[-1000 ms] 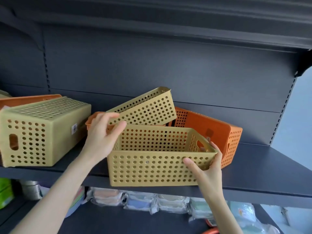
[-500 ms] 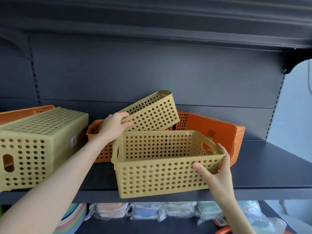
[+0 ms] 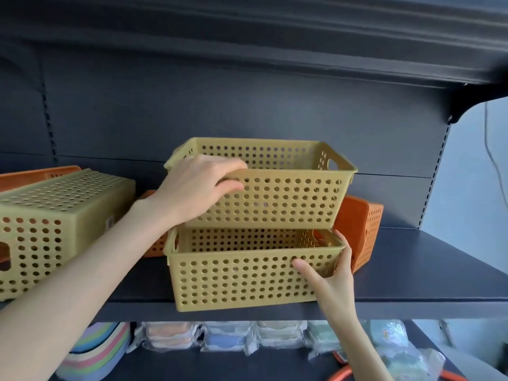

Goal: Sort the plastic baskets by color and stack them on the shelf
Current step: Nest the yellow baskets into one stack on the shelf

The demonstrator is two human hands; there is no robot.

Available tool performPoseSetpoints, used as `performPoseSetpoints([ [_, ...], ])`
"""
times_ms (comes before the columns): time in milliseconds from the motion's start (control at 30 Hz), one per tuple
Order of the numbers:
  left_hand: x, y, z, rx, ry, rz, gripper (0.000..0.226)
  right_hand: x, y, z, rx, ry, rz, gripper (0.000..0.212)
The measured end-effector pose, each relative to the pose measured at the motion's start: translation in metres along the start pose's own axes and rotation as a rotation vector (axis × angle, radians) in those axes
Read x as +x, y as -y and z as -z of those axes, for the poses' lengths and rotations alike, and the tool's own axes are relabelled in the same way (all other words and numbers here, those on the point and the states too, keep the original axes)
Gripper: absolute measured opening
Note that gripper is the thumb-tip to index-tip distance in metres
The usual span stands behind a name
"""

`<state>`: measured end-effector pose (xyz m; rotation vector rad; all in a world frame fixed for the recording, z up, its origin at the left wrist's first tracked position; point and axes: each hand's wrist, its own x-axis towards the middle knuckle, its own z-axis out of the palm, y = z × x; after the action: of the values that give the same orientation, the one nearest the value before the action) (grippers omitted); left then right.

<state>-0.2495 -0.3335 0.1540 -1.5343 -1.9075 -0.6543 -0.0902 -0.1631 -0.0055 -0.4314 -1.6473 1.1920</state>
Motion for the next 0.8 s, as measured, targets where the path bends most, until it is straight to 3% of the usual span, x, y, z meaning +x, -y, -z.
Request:
performPoseSetpoints([
  [133, -0.015, -0.018, -0.004, 0.007, 0.007, -0.037, 0.038, 0.0, 0.003, 0.001, -0.003, 0.001, -0.01, 0.082],
  [267, -0.016, -0.02, -0.003, 0.034, 0.052, -0.001, 0.039, 0.001, 0.001, 0.002, -0.036, 0.004, -0.004, 0.092],
  [667, -0.021, -0.03, 0.0, 0.072, 0.166, 0.071, 0.045, 0.0, 0.002, 0.006, -0.009, 0.041, 0.008, 0.079],
  [800, -0.038, -0.024, -0.024, 0.024, 0.275, 0.106, 0.044, 0.002, -0.003, 0.005, -0.071, -0.011, -0.003, 0.092],
])
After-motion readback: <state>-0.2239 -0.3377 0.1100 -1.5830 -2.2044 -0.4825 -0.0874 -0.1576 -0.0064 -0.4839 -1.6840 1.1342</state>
